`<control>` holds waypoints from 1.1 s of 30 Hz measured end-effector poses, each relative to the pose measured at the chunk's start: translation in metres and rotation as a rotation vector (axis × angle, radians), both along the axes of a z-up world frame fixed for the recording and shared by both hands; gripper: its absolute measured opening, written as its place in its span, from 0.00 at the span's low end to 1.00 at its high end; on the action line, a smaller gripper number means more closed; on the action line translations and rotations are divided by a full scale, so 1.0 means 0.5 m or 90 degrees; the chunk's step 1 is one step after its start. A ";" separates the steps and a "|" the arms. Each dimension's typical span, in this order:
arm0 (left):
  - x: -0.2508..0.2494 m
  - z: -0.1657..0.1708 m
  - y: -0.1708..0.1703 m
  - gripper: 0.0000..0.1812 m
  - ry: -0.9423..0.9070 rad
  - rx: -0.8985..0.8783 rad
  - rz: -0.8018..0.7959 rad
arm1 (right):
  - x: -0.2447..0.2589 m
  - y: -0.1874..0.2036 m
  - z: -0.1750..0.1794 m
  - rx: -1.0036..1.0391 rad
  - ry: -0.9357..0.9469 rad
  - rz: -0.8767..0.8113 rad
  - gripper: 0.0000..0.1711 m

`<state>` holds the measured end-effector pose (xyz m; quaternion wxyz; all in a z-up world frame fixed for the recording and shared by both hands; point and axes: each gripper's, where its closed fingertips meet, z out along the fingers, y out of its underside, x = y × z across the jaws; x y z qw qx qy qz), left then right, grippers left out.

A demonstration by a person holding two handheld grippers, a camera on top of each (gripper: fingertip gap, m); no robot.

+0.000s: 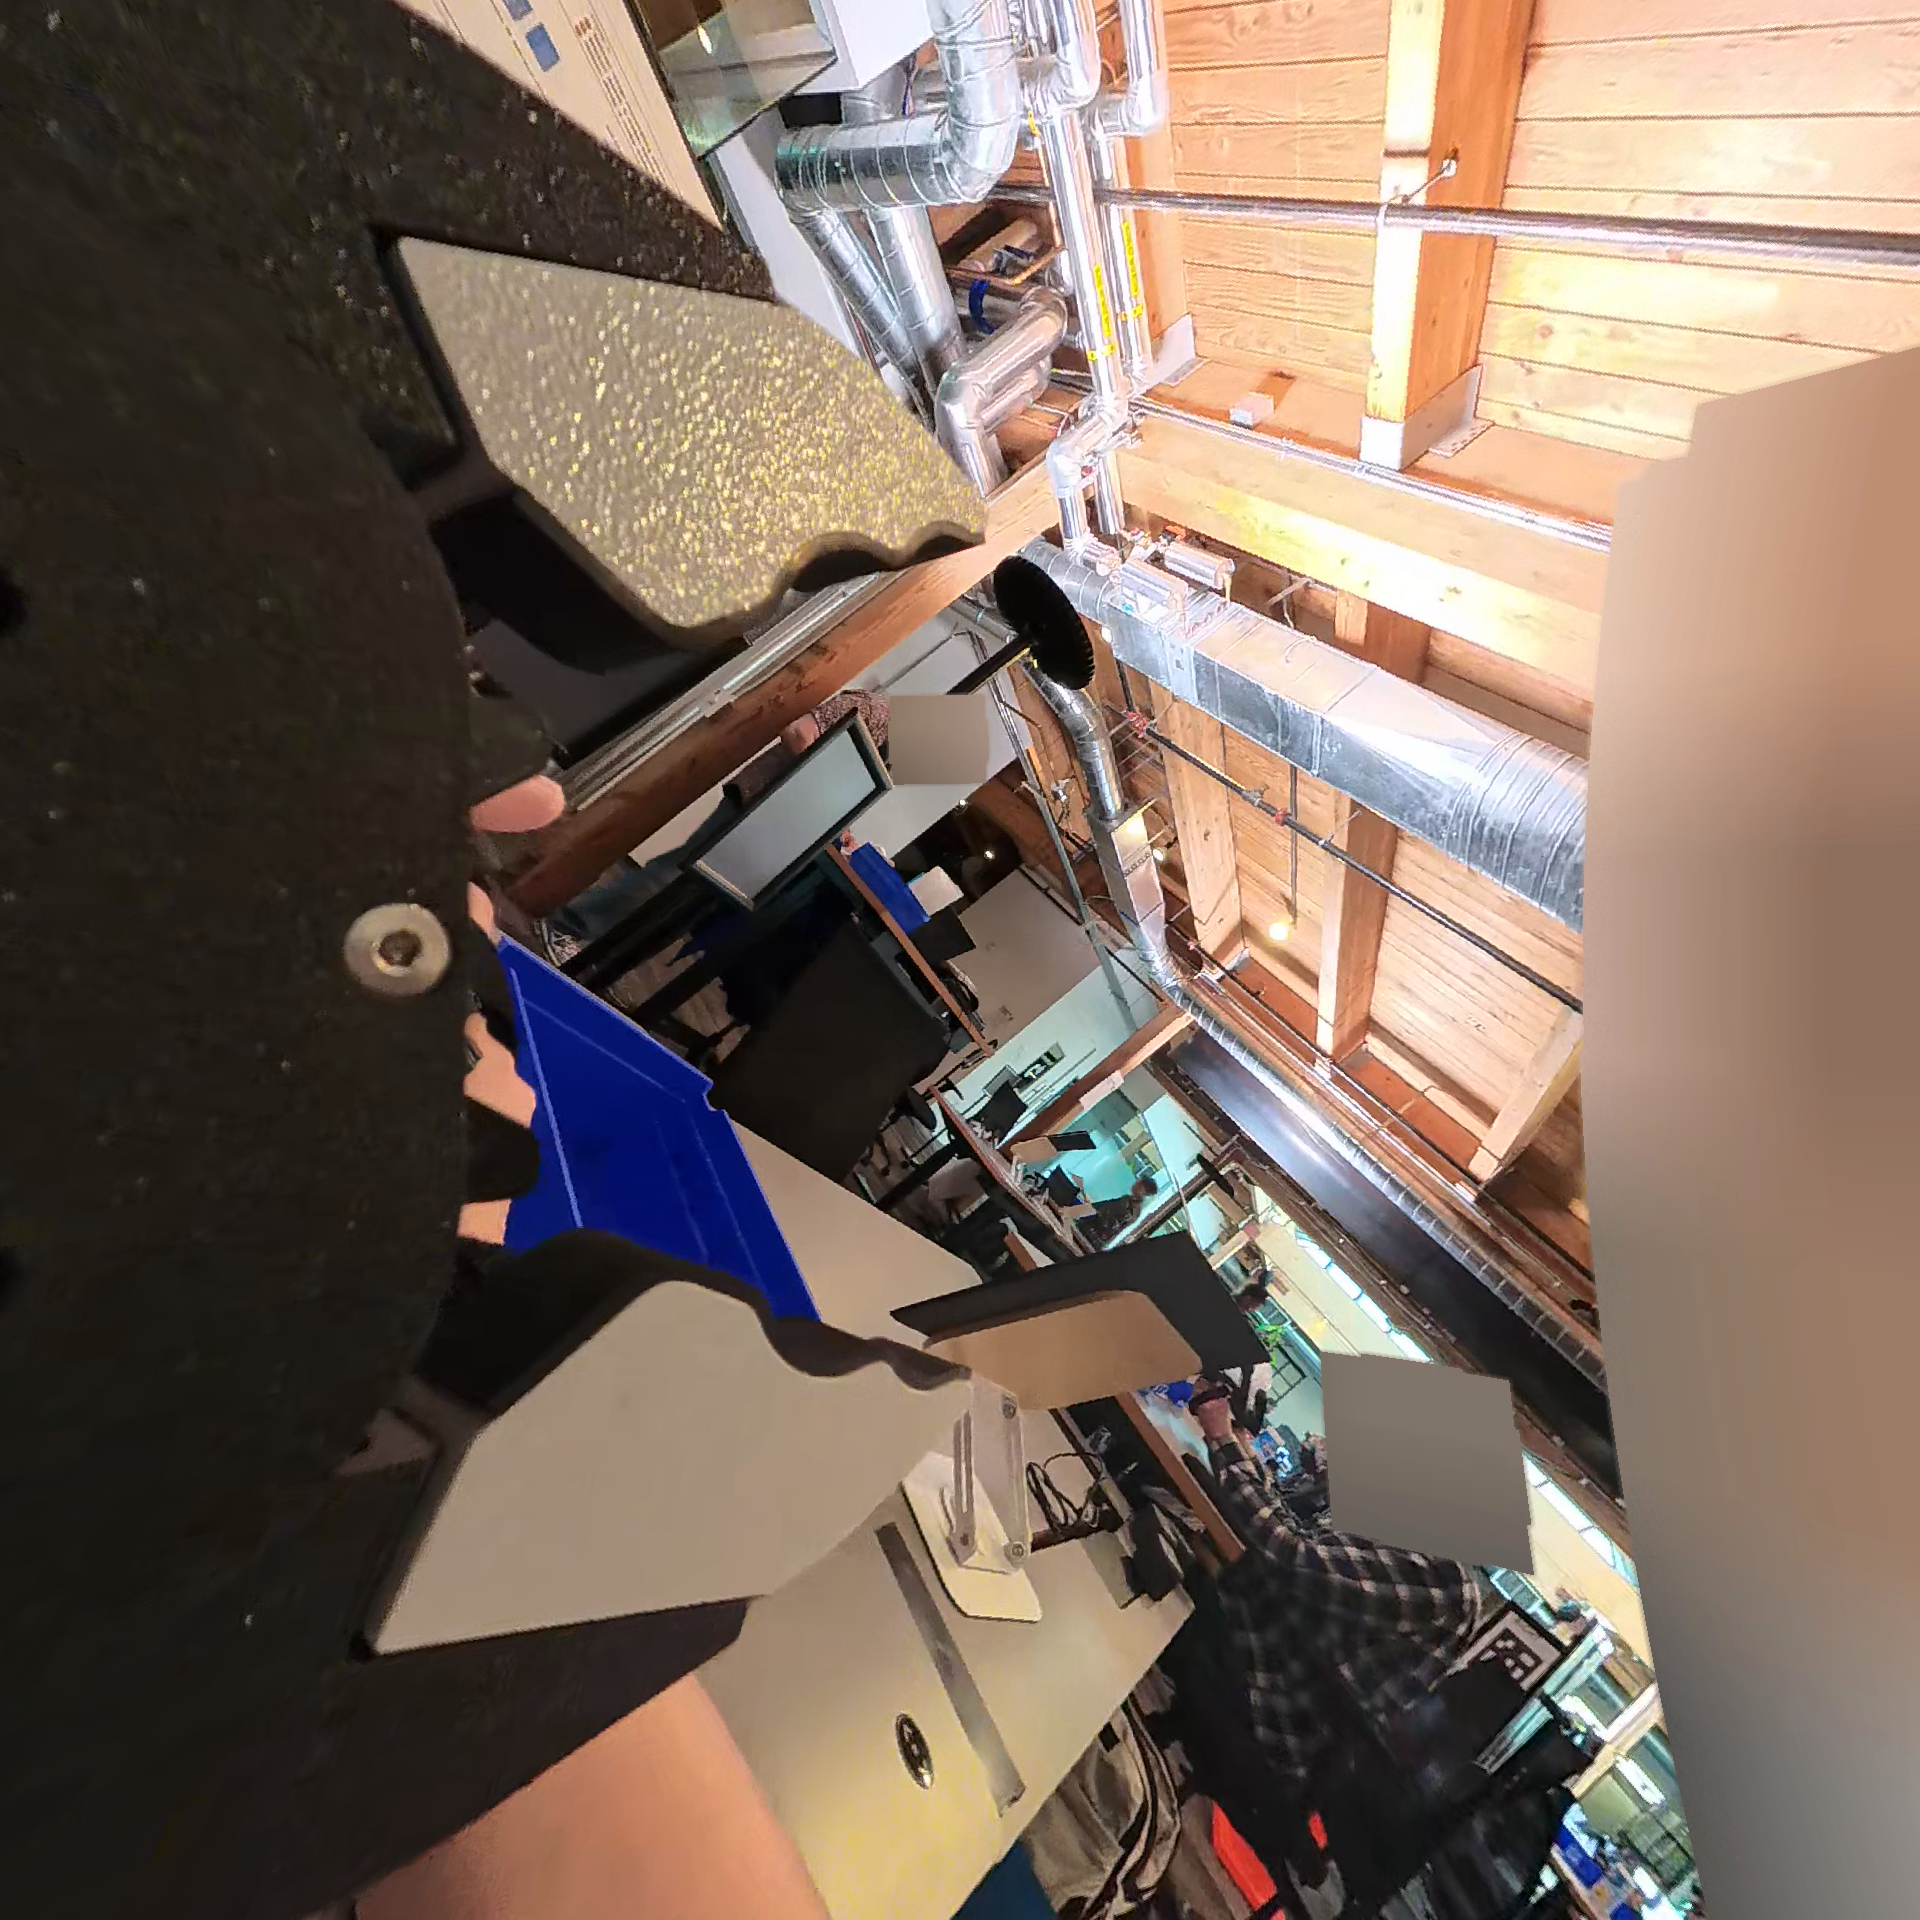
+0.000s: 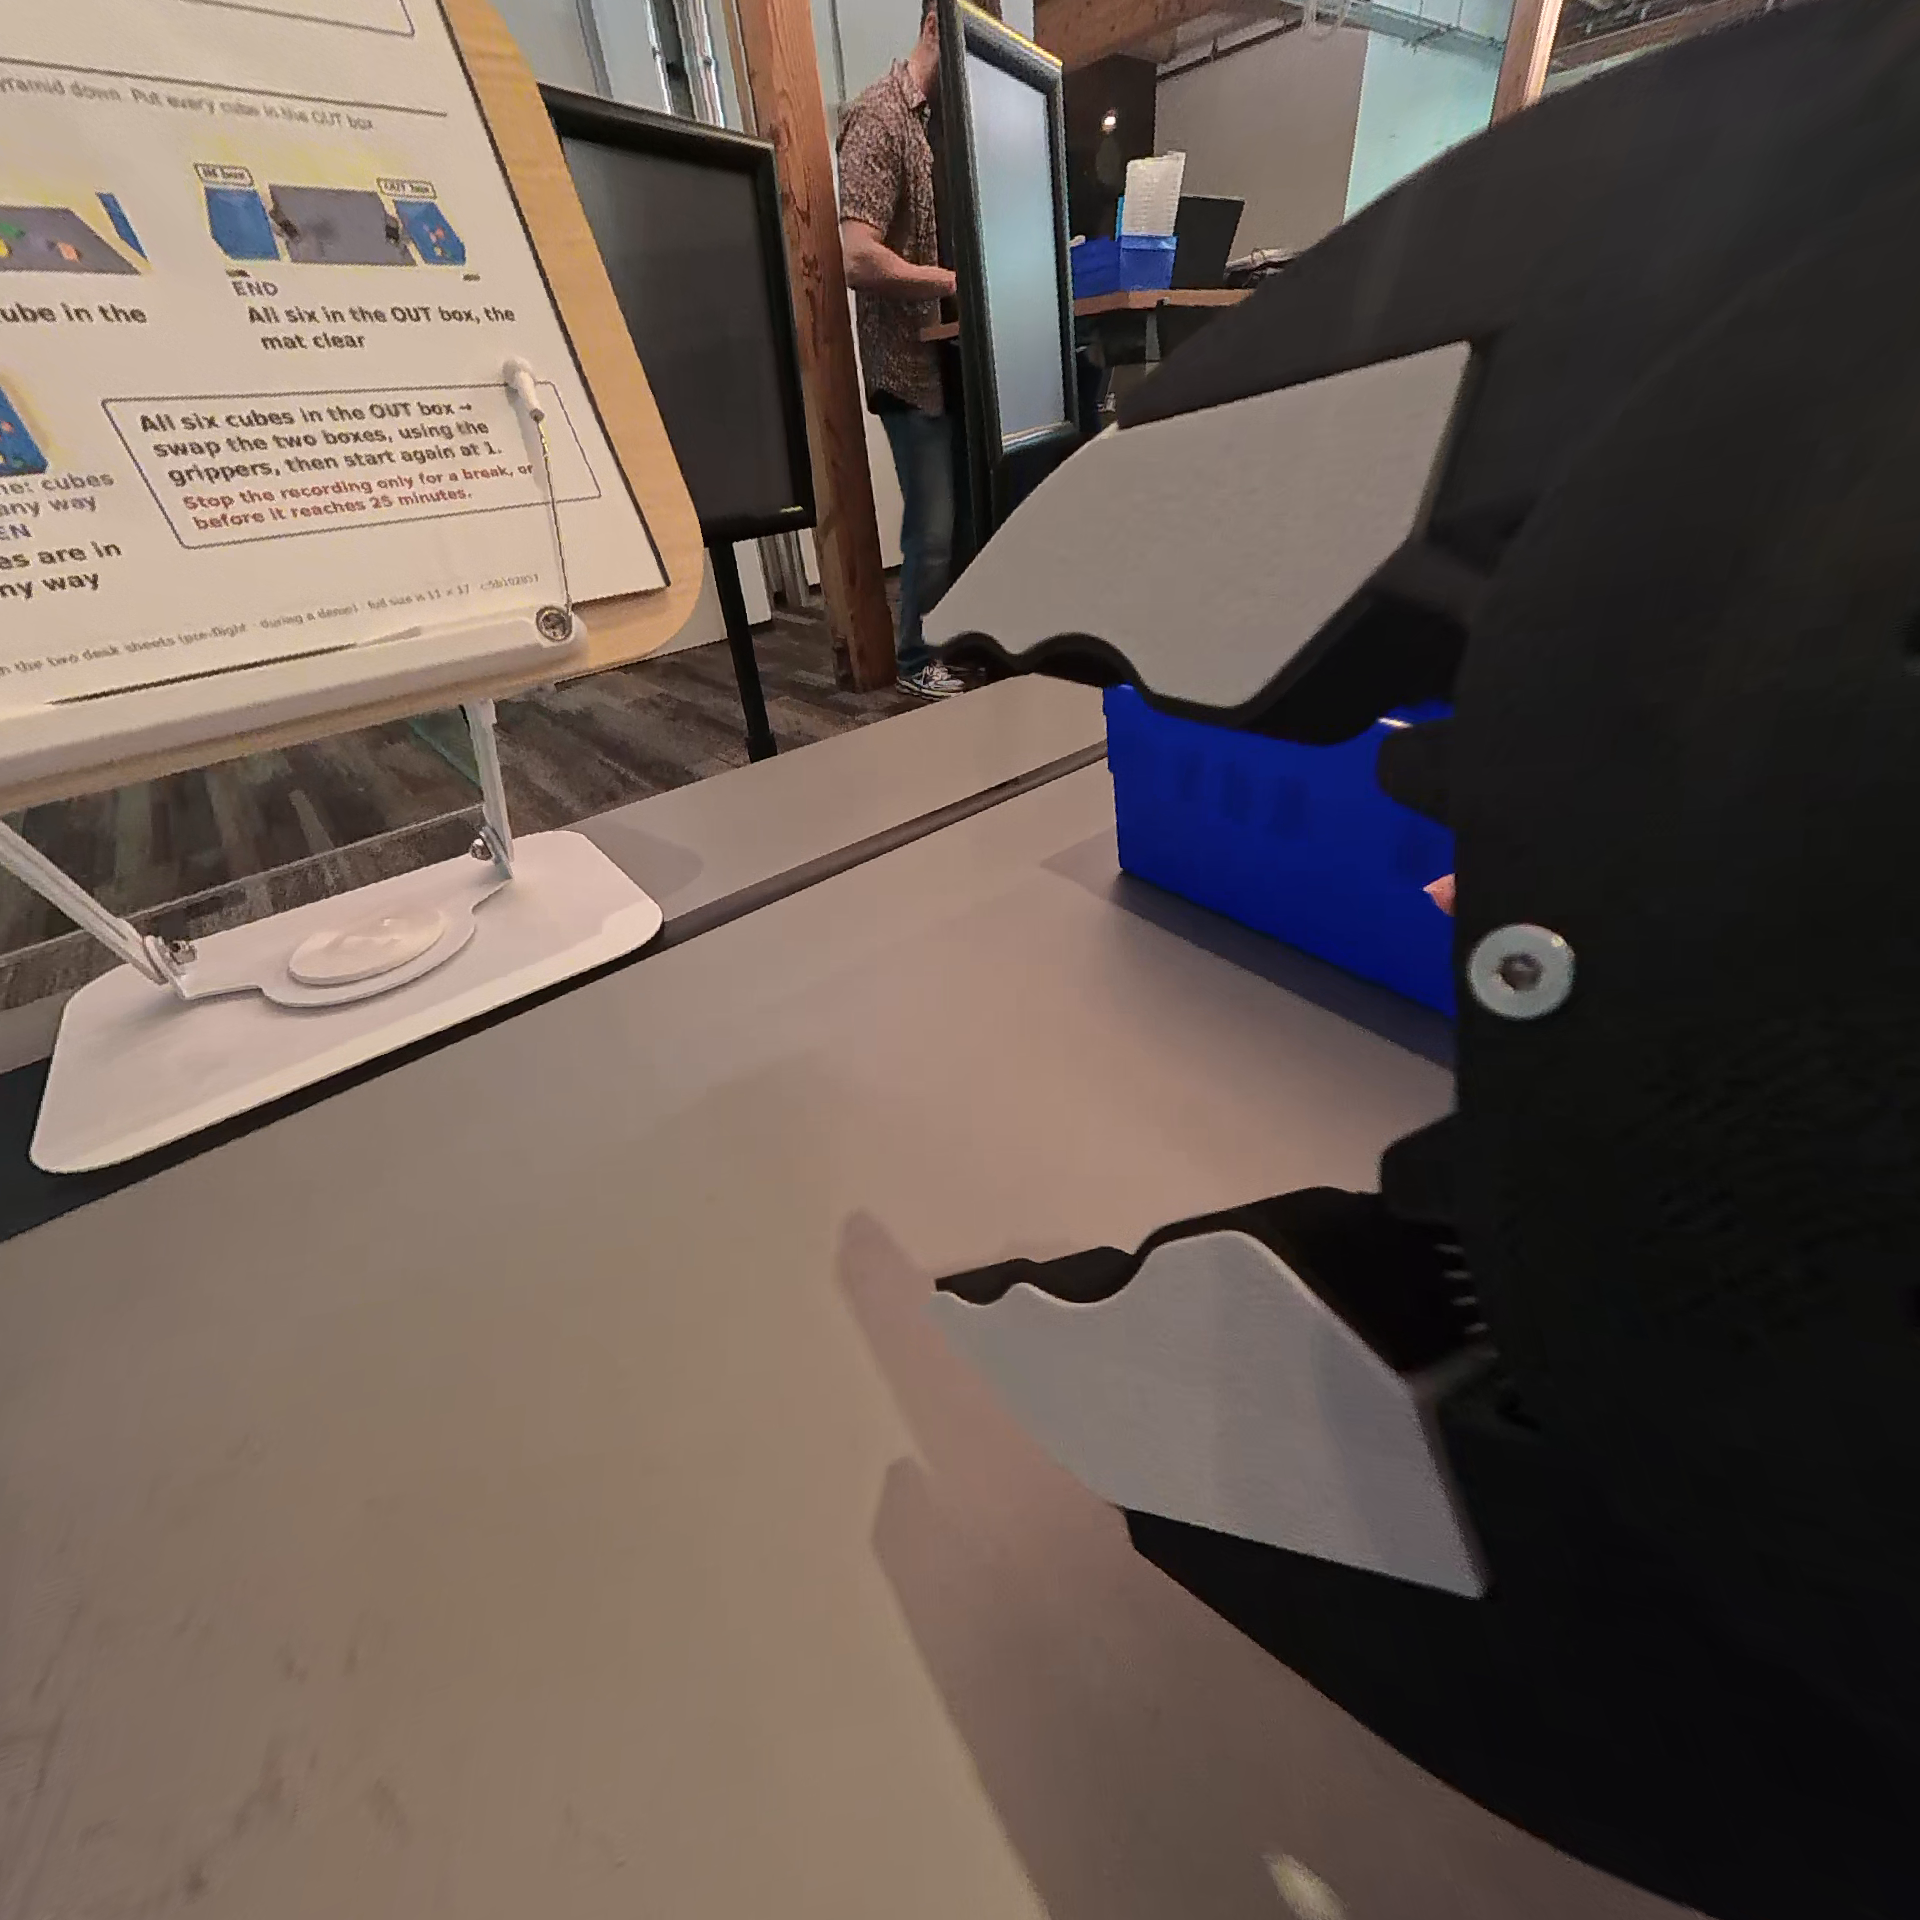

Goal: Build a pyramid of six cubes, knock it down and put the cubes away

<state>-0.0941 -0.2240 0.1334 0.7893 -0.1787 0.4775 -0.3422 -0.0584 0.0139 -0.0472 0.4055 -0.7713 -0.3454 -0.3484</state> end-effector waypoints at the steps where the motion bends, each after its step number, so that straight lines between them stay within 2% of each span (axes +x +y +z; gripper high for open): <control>1: 0.002 -0.003 0.000 0.75 0.005 0.002 0.003 | -0.001 0.000 -0.001 -0.001 -0.003 0.002 0.64; 17: 0.026 -0.031 0.020 0.75 0.044 0.012 0.032 | -0.015 -0.002 -0.016 -0.025 -0.012 0.018 0.64; 26: -0.028 0.046 -0.010 0.73 -0.011 0.022 0.029 | -0.004 0.003 -0.014 -0.023 0.001 0.017 0.64; 30: -0.051 0.070 0.041 0.71 -0.016 0.010 0.089 | 0.018 0.015 -0.010 -0.013 0.028 0.010 0.65; 33: -0.076 0.083 0.140 0.69 -0.014 -0.039 0.172 | 0.051 0.036 0.003 0.023 0.082 0.009 0.64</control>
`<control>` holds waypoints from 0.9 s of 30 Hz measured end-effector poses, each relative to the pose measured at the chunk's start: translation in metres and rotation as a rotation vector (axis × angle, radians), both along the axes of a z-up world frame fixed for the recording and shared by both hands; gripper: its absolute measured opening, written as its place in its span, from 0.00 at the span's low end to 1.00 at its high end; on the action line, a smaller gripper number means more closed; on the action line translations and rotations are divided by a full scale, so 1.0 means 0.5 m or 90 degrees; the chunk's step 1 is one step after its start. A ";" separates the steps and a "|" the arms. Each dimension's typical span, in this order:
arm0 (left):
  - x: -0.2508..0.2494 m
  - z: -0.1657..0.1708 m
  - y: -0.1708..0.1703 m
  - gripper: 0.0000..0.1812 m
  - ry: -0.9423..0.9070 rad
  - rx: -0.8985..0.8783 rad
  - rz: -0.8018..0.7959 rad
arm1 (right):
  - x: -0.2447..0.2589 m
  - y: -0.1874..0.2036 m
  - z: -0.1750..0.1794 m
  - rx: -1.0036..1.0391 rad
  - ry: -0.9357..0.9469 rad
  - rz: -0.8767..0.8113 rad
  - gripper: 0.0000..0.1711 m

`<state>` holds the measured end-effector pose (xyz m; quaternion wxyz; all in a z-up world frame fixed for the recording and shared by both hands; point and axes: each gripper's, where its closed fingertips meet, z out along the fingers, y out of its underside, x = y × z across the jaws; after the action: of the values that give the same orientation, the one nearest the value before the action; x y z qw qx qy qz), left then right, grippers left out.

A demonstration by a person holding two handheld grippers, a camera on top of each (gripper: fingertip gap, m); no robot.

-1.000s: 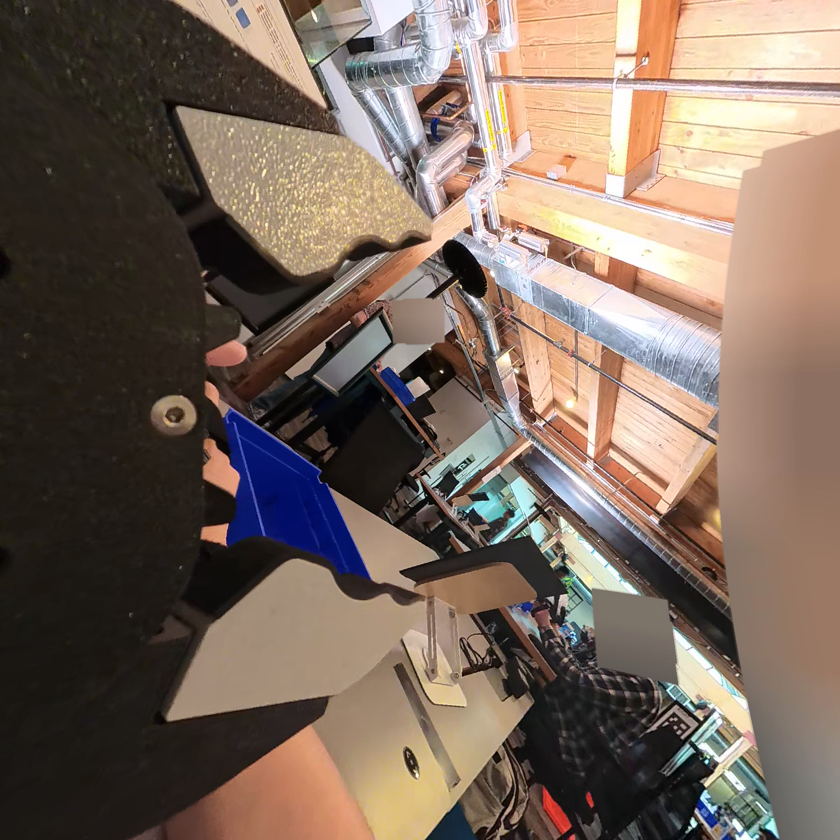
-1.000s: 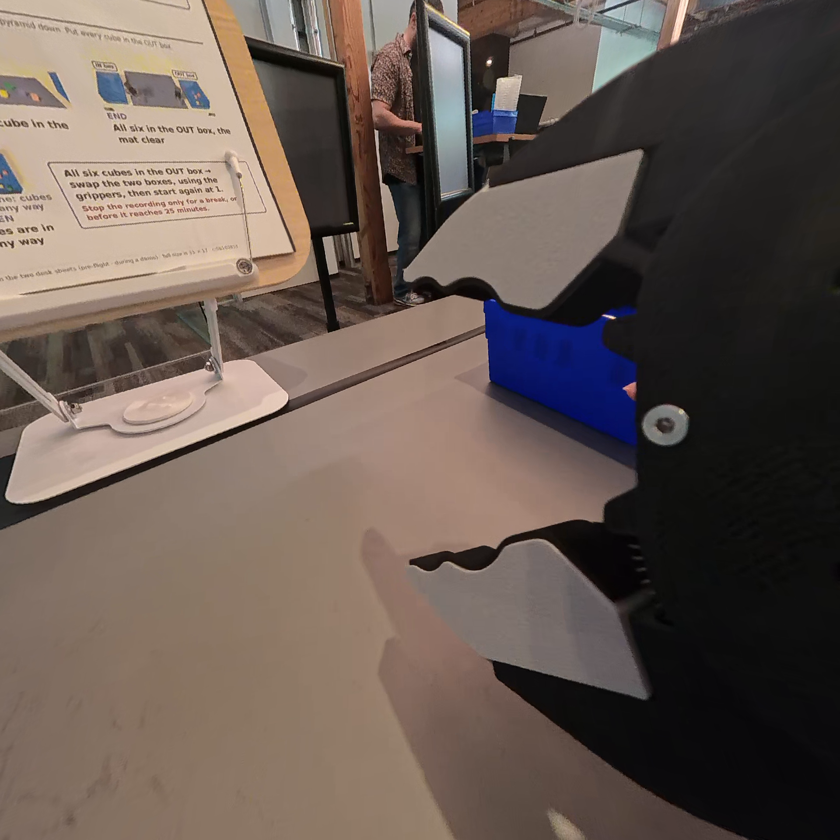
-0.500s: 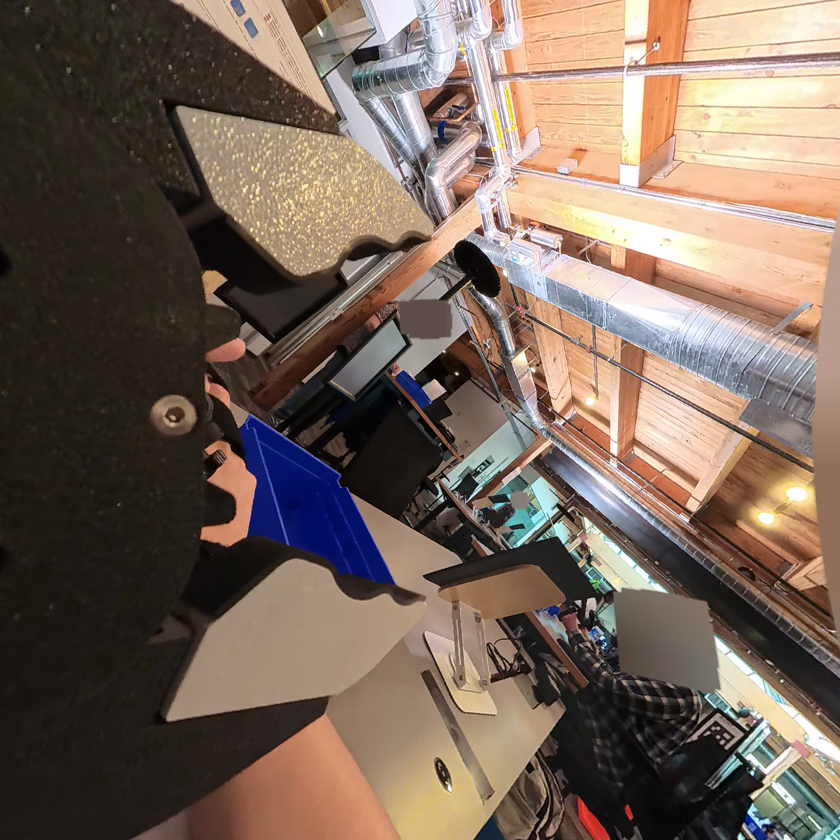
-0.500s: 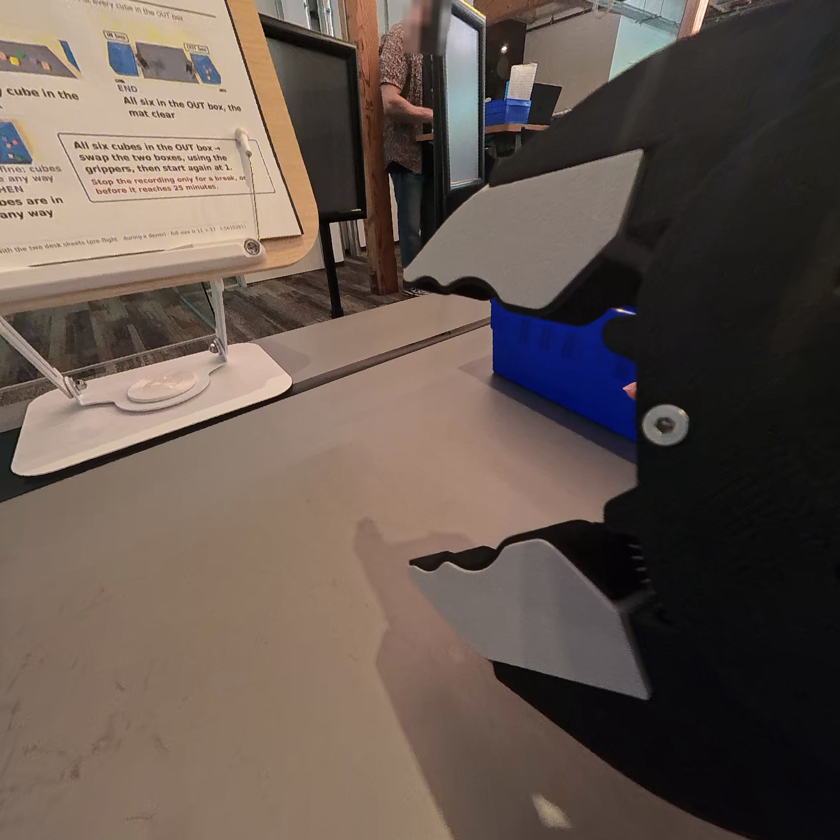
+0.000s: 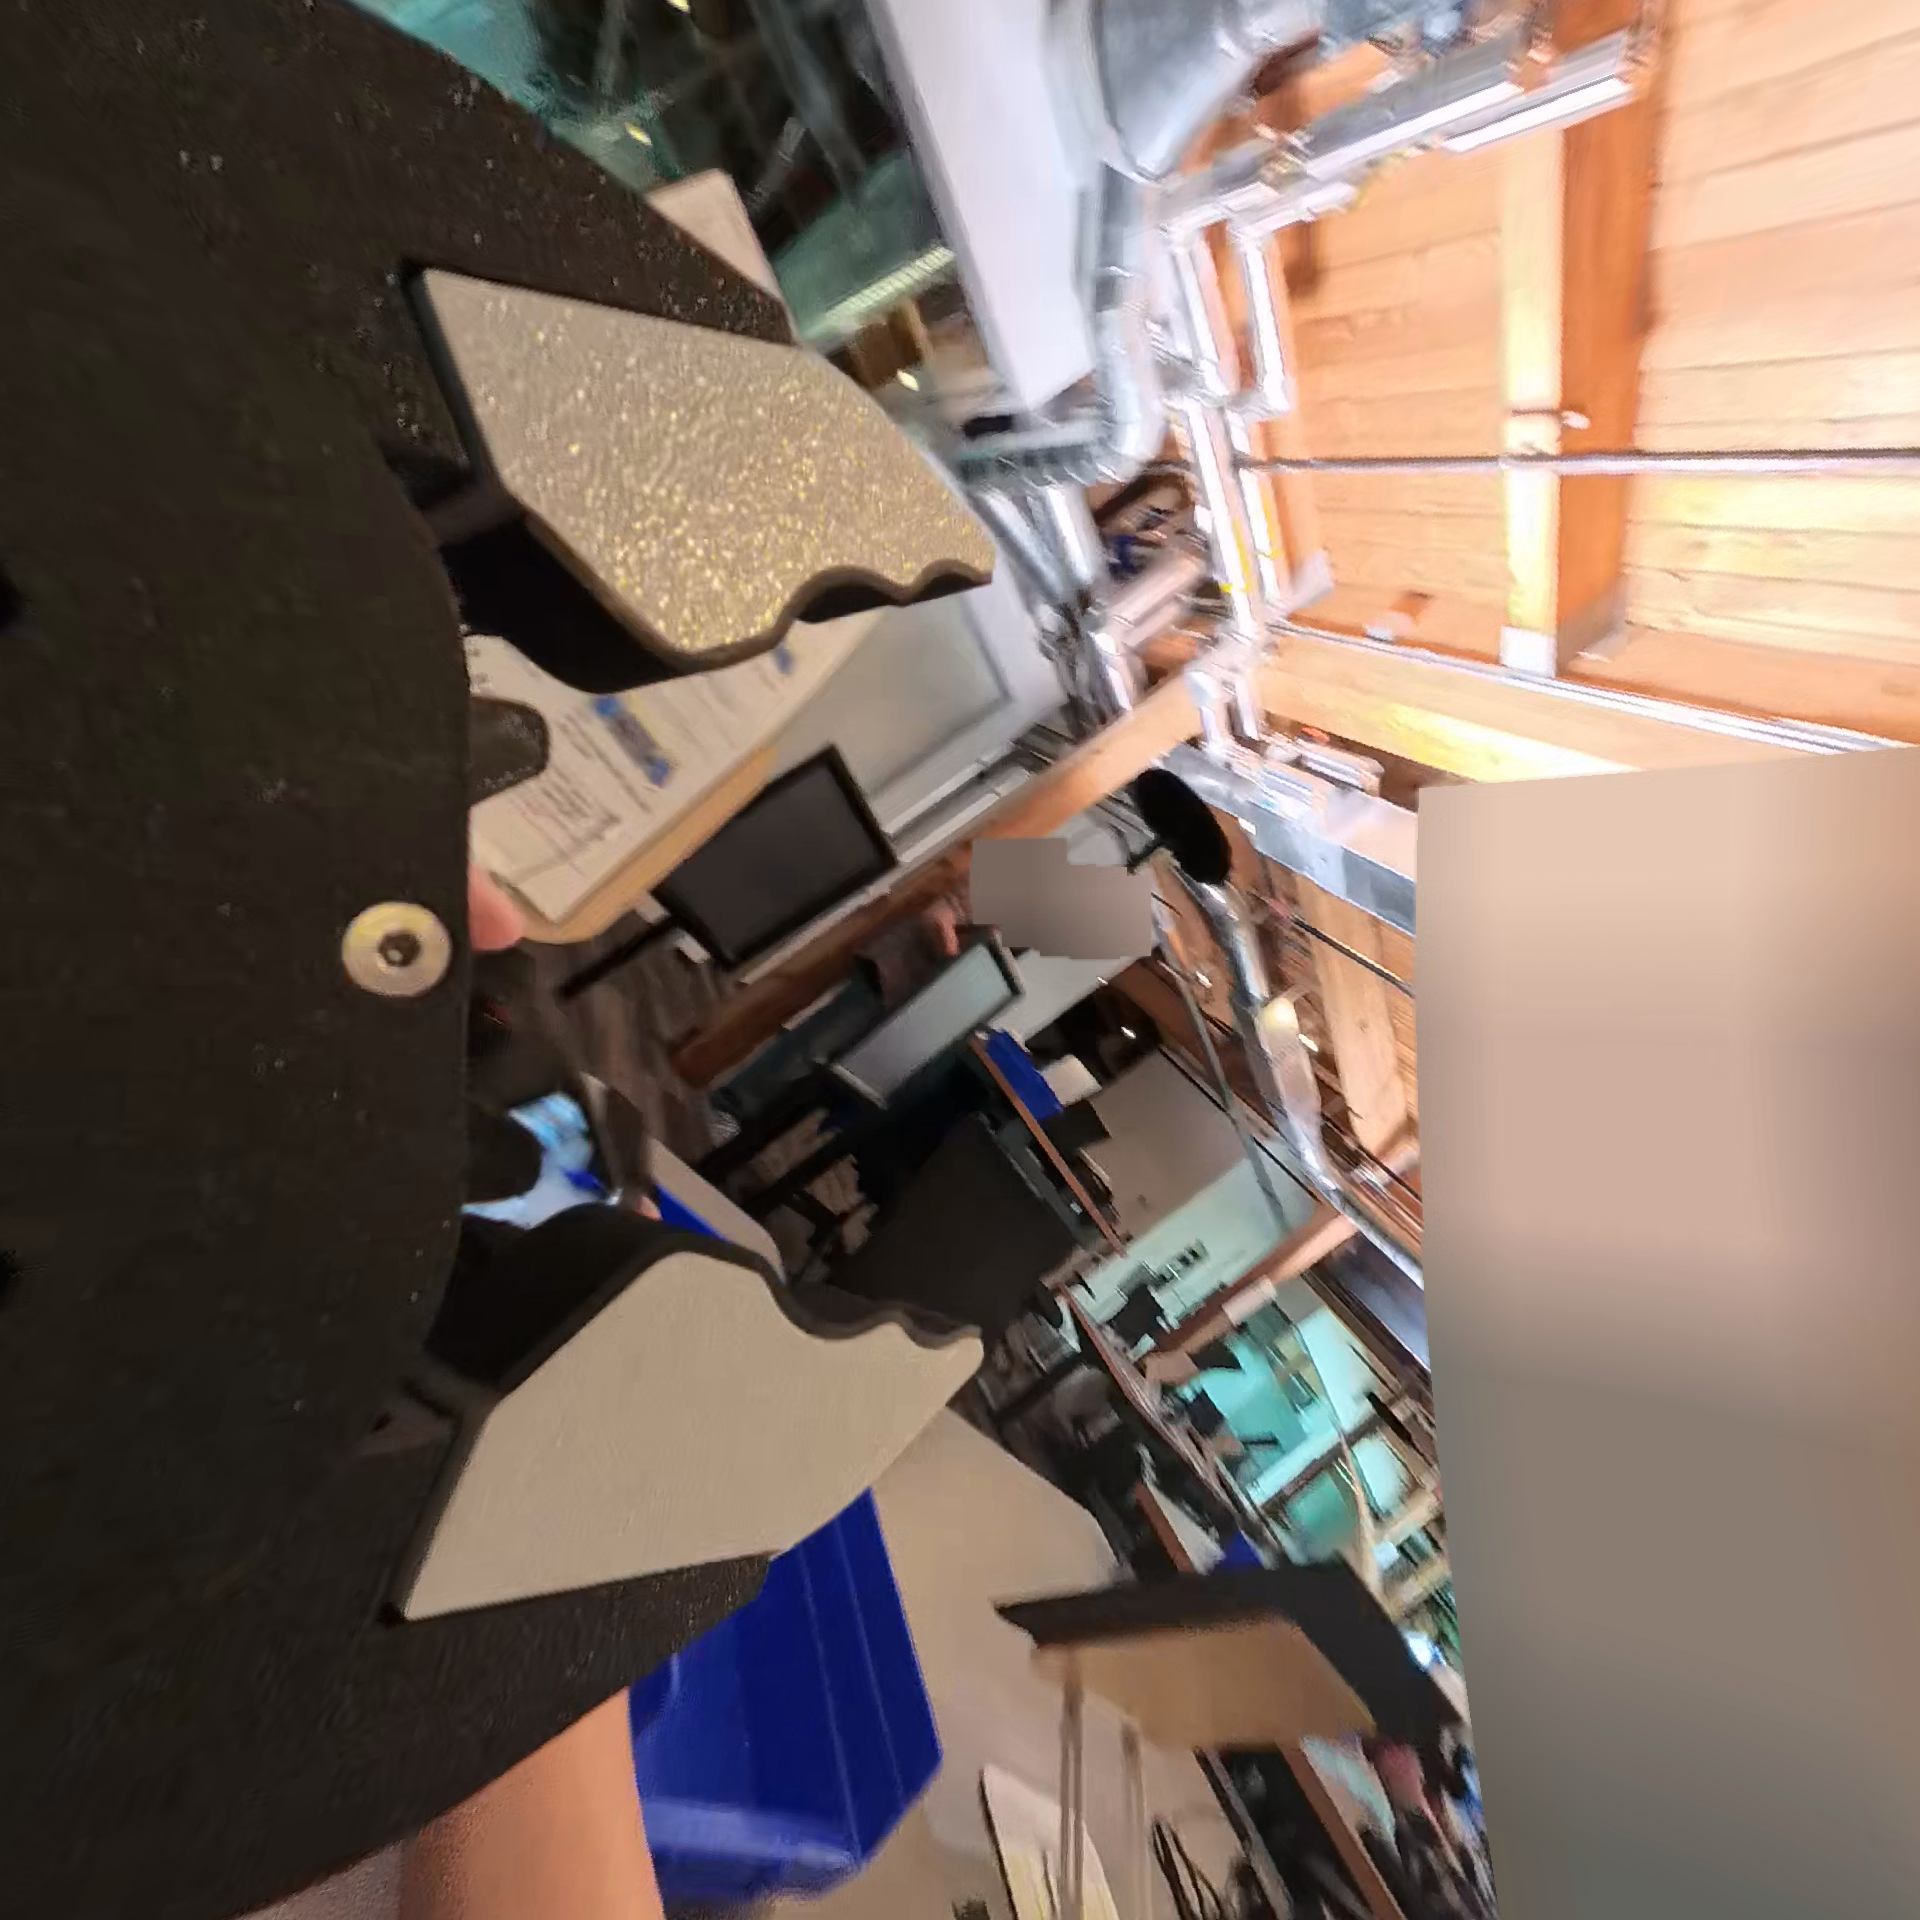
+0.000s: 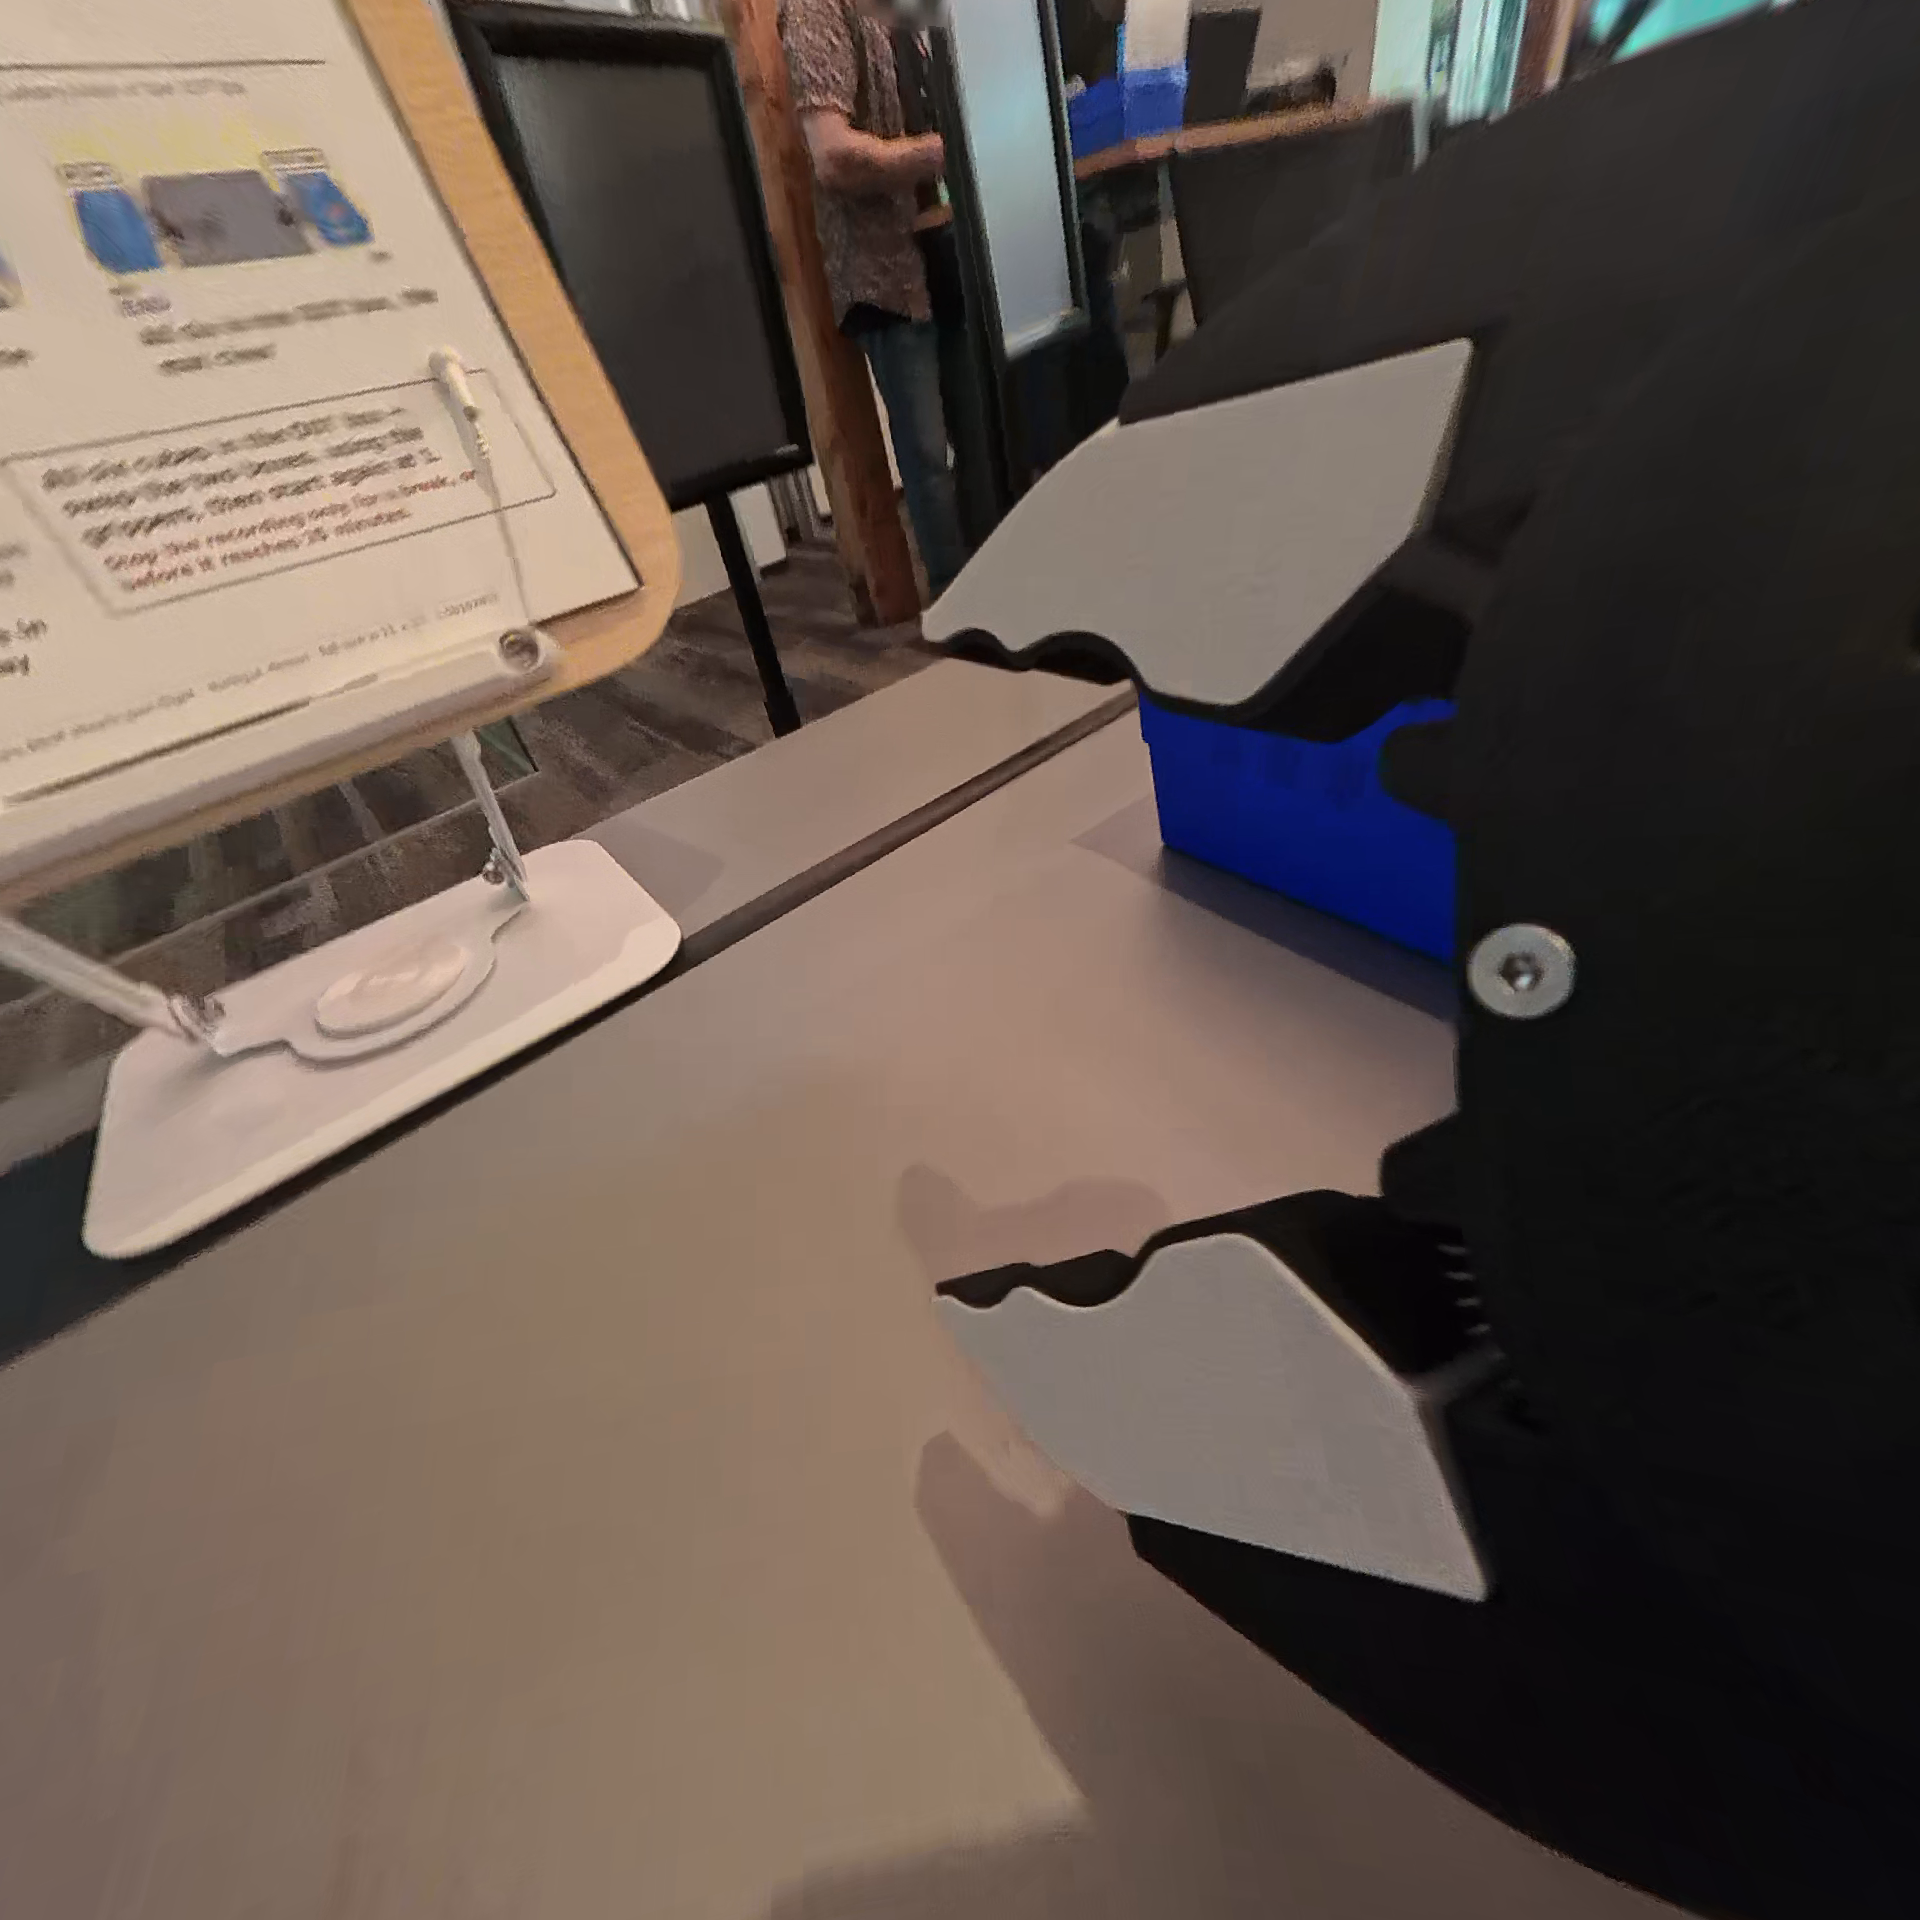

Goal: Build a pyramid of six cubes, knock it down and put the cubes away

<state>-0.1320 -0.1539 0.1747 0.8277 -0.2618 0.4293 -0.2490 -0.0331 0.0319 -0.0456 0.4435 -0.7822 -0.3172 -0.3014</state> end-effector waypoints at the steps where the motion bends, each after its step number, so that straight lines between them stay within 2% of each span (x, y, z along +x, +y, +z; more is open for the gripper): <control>1: -0.009 -0.001 0.046 0.69 0.003 -0.035 0.028 | 0.015 0.006 0.003 0.008 0.038 -0.006 0.63; 4: -0.041 -0.037 0.208 0.65 0.022 -0.180 0.128 | 0.064 0.020 0.024 0.048 0.153 -0.028 0.62; 6: -0.051 -0.086 0.291 0.64 0.052 -0.287 0.159 | 0.095 0.021 0.055 0.095 0.217 -0.041 0.64; 9: -0.057 -0.174 0.379 0.61 0.109 -0.405 0.225 | 0.116 0.012 0.114 0.177 0.310 -0.032 0.67; 11: -0.058 -0.233 0.416 0.62 0.173 -0.463 0.281 | 0.121 0.002 0.151 0.224 0.348 -0.019 0.68; 13: -0.068 -0.269 0.443 0.63 0.213 -0.473 0.346 | 0.129 -0.007 0.181 0.264 0.363 -0.010 0.70; 16: -0.085 -0.272 0.461 0.61 0.205 -0.459 0.387 | 0.142 -0.016 0.205 0.301 0.401 -0.007 0.72; 19: -0.102 -0.258 0.468 0.59 0.178 -0.463 0.392 | 0.161 -0.022 0.213 0.314 0.431 -0.023 0.71; 24: -0.128 -0.239 0.478 0.54 0.149 -0.440 0.408 | 0.181 -0.037 0.238 0.351 0.480 -0.013 0.62; 27: -0.135 -0.228 0.479 0.51 0.126 -0.428 0.408 | 0.195 -0.045 0.251 0.369 0.507 -0.016 0.63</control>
<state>-0.1995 0.0858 0.0605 0.6874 -0.6567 0.2997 -0.0802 0.0642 0.0091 0.0798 0.7259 -0.6850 -0.0172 -0.0602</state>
